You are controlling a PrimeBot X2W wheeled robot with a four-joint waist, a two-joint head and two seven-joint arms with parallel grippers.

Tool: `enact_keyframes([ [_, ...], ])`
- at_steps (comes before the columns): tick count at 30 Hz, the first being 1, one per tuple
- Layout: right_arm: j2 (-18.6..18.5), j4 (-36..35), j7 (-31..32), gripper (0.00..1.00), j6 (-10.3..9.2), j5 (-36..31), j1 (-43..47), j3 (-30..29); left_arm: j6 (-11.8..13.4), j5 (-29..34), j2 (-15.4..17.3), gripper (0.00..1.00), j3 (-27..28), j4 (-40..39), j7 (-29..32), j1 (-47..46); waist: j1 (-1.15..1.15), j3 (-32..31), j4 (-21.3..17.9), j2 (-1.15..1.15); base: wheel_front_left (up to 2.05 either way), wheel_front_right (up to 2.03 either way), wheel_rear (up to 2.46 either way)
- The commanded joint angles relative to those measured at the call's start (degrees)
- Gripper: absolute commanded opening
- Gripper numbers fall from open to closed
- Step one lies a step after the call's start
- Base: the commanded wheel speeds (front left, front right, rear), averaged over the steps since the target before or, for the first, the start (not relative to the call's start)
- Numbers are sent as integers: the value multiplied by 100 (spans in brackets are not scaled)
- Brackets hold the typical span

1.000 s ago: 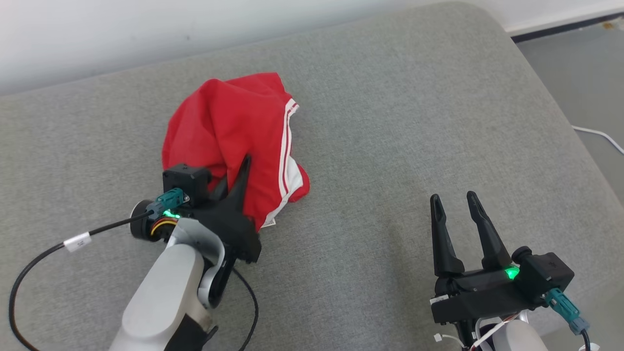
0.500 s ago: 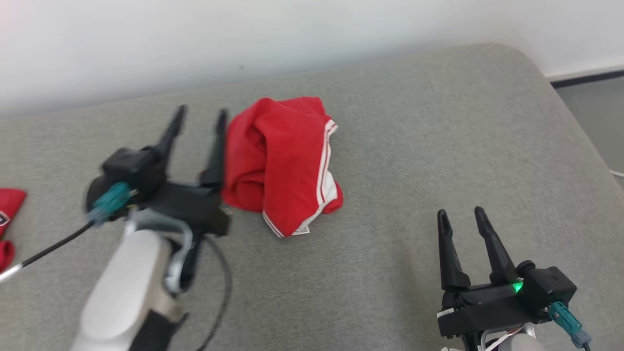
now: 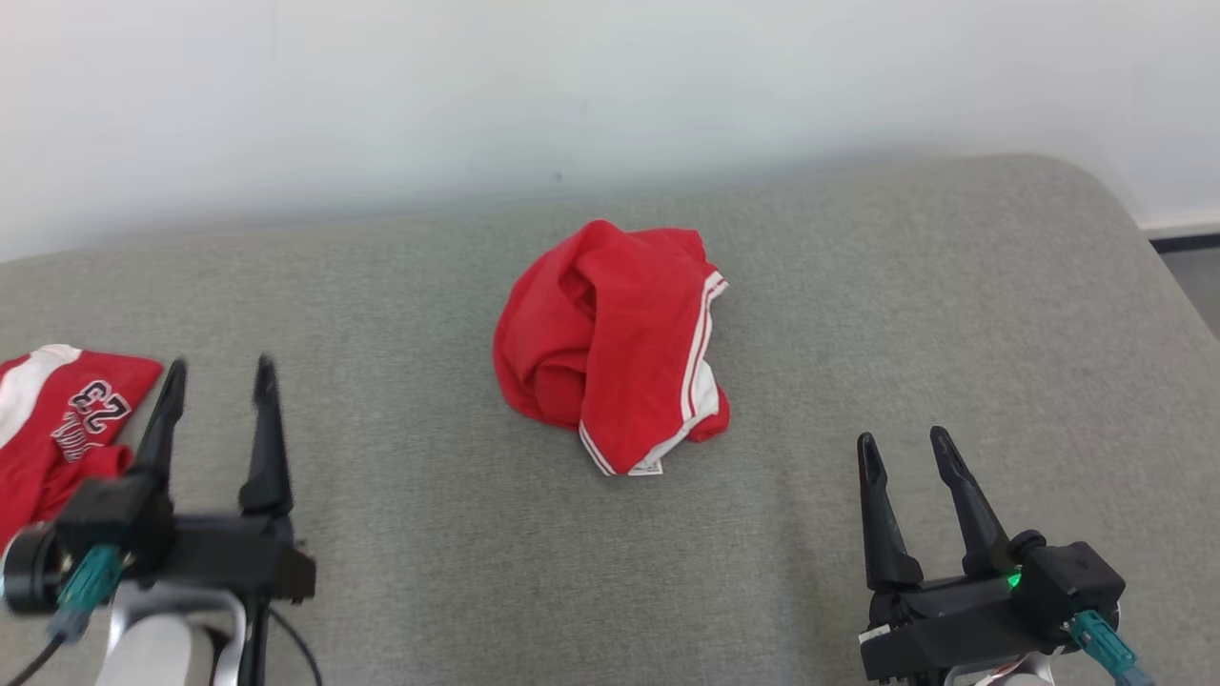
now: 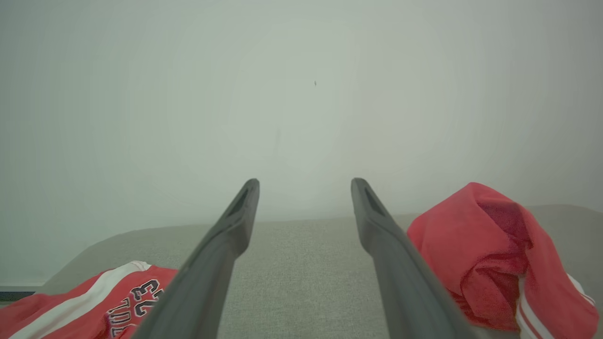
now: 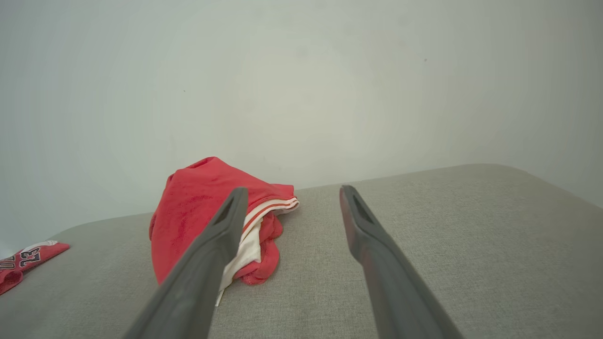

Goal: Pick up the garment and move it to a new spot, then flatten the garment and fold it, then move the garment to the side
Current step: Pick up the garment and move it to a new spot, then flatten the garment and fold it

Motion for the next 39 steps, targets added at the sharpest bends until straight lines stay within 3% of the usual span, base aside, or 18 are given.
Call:
enact_keyframes([
  [1, 9, -6, -4, 100, -12, -44, 77, 12, 50, 2, -19, 100, 120, -111, -38, 243, 1, -118, 136, 0, 0, 0, 0],
  [7, 9, 24, -4, 100, -12, -54, 139, 43, 139, 276, -197, 100, 515, -471, -33, 974, 1, -248, 292, 0, 0, 0, 0],
  [12, 9, 53, -4, 100, -12, -83, 217, 22, 62, 399, -445, 100, 878, -697, -34, 1501, 1, -349, 367, 0, 0, 0, 0],
  [25, 8, 145, -3, 100, -12, -60, 322, 39, -686, 885, -812, 100, 1220, -685, -35, 2207, 1, -447, 507, 0, 0, 0, 0],
  [39, 9, 236, -3, 100, -12, -56, 386, 47, -975, 767, -821, 100, 1105, -520, -36, 2295, 1, -501, 555, 0, 0, 0, 0],
])
